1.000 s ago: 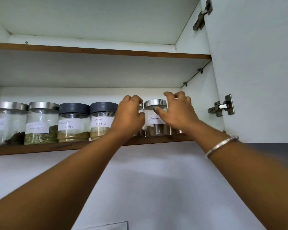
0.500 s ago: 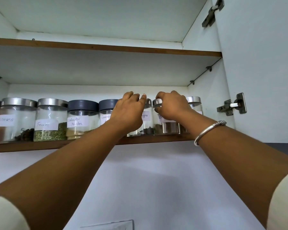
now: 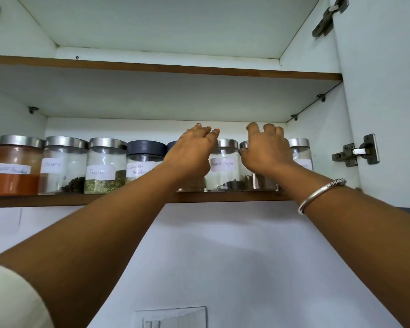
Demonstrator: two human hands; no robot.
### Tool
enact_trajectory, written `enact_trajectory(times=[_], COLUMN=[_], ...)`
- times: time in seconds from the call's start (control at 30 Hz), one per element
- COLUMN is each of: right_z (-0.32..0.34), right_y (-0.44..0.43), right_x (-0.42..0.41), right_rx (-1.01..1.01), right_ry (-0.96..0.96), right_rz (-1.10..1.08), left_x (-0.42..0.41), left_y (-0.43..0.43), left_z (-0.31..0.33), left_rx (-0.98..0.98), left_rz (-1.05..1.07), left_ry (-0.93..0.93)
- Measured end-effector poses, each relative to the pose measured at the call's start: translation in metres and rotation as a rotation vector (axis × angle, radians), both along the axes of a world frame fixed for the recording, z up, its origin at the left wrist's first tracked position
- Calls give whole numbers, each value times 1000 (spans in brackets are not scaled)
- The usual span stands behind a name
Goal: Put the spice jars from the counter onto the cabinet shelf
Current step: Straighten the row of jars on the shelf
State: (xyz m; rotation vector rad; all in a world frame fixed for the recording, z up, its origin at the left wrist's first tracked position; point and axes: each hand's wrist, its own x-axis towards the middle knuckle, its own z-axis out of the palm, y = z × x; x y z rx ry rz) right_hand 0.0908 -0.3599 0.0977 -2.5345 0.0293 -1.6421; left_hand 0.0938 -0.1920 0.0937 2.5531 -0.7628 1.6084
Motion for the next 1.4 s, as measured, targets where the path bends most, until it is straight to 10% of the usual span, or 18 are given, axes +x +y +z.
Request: enact_trajectory(times=[0.67,1.17,1.4], right_z=[12,24,21], right_y=[205,232,285], right_x=[-7,-2,8], right_rx=[-257,81,-163], right_ry=[121,202,206], right_rz=[220,304,248], left_x=[-39,-27,-18], left_y=[265,358,384], left_z=[25,15,18], left_rx=[-98,-144,-142], left_rz=[312,299,268], left_ry=[49,157,120])
